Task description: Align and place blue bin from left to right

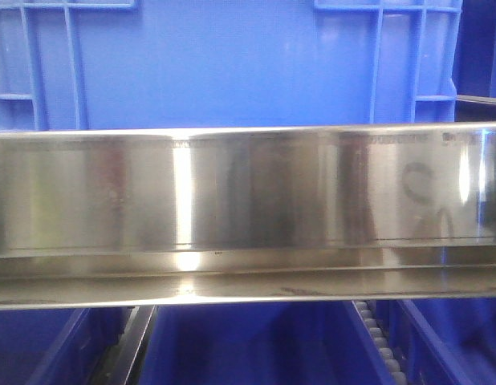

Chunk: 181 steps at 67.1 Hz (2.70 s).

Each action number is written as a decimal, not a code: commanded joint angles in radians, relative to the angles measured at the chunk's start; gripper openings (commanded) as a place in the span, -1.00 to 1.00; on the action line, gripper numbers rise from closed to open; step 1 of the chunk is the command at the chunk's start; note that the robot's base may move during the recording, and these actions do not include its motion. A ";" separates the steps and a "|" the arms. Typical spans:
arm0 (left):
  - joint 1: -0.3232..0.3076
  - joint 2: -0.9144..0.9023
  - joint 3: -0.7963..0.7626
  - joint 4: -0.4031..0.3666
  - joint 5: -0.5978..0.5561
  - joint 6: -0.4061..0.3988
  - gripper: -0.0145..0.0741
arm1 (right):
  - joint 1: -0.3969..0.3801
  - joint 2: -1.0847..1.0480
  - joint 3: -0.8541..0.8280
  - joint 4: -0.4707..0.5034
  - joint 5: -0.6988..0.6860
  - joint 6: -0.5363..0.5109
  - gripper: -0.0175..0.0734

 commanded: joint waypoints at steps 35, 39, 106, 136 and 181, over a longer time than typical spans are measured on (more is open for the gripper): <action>-0.004 -0.003 -0.002 0.033 -0.041 0.000 -0.92 | 0.000 -0.004 0.000 0.002 -0.078 -0.003 -0.80; -0.004 -0.003 -0.002 0.038 -0.056 0.000 -0.92 | 0.000 -0.004 0.000 0.002 -0.124 -0.003 -0.80; -0.004 0.364 -0.796 -0.001 0.361 0.000 -0.92 | 0.000 0.331 -0.698 0.002 0.188 0.052 -0.80; -0.004 0.796 -1.152 0.009 0.656 0.000 -0.92 | 0.000 0.727 -1.030 0.002 0.458 0.052 -0.80; -0.004 1.080 -1.324 -0.112 0.610 0.000 -0.92 | 0.000 1.023 -1.255 0.002 0.630 0.052 -0.80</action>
